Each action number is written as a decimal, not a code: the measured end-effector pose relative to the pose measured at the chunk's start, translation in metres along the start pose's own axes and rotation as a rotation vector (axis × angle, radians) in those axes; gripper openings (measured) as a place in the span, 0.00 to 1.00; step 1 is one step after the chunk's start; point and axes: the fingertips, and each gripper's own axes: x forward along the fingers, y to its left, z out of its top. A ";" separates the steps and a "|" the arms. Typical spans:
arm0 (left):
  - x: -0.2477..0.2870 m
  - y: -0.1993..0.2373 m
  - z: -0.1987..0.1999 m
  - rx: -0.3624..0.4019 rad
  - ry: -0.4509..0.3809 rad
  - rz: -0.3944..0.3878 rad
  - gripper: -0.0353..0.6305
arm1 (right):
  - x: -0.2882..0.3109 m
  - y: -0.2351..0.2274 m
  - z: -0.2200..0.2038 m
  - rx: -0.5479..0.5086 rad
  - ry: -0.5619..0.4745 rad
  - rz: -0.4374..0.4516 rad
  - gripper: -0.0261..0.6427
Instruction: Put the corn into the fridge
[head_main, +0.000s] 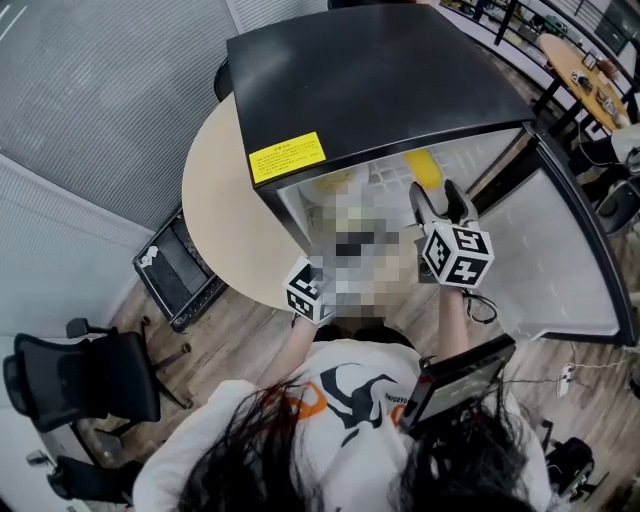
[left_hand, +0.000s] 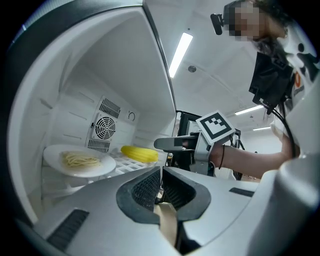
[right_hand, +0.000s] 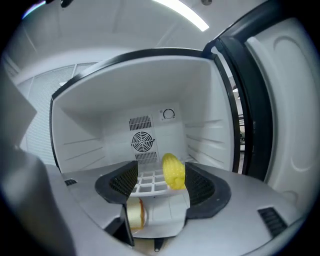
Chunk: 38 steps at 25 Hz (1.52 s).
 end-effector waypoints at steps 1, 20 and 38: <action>-0.001 -0.001 0.000 0.001 0.000 -0.005 0.07 | -0.006 0.004 0.000 0.017 -0.007 0.013 0.49; -0.054 -0.044 -0.017 0.013 0.045 -0.215 0.07 | -0.096 0.077 -0.063 0.153 -0.029 -0.061 0.38; -0.086 -0.080 -0.020 -0.002 0.006 -0.243 0.07 | -0.156 0.102 -0.085 0.118 -0.013 -0.114 0.19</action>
